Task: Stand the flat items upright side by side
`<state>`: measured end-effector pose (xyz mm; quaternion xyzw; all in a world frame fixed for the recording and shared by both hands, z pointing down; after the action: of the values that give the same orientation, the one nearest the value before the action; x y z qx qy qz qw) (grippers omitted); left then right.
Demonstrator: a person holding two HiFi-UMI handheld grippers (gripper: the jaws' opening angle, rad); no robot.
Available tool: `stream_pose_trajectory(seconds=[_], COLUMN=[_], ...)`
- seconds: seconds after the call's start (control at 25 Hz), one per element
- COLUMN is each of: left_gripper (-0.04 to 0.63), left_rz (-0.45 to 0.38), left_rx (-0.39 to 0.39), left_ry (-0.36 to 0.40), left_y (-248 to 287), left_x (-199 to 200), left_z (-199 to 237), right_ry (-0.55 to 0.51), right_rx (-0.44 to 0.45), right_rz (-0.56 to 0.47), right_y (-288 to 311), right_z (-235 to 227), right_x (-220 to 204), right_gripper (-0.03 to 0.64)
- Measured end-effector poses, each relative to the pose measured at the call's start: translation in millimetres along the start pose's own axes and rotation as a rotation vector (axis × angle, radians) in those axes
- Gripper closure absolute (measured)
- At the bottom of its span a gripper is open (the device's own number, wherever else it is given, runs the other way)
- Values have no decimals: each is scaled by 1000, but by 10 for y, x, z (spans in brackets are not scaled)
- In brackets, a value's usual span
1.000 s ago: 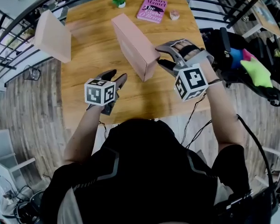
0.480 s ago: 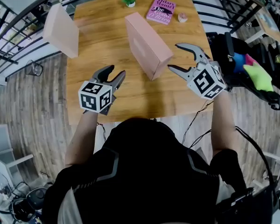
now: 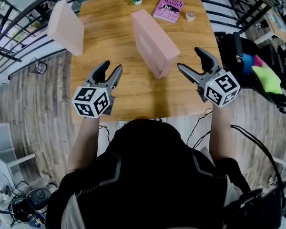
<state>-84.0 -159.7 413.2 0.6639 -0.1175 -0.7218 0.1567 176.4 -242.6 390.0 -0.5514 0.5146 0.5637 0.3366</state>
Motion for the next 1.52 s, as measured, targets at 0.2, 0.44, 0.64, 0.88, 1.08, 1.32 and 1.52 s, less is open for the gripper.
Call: stream_pose_trajectory(seconds=[0.2,0.44,0.64,0.88,1.08,1.32,1.52], left_gripper=[383,383,383,410,418,417,417], left_rz=[-60,-106,-98,-94,-112,-110,-138], left_rx=[101,176,205,295,348,413,447], left_ry=[-24,-27,-21,-4,-23,-16,-29], left_y=[-79,-205,-304,-424,-507,-644,-811], left_x=[73,166,108,60,114,164,190], left_z=[76,100,89,187,228,311,550], right_ry=[83,128,155,123,99,79,81], right_rx=[-56,-47,-22,16,47,51,41], right_rz=[-20,3,43,108,110,79,82], right_y=[93,355,517,721,820,834,987], right_z=[24,107,127,126,89,24,45], right_x=[-119,-215,-314,-412,-419,-434,-427], right_gripper=[215,218,224,183,208,287,300])
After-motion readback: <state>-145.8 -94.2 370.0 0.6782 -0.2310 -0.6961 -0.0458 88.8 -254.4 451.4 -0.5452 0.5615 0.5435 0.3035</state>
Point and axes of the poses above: the fingertips, and each gripper's own axes: y forward along the fingers, z to its left, x out of its top, the point moved 2 cm from there along -y, backward along the fingers, and after that the axes turned 14 degrees about x, right-handed, at the moved point
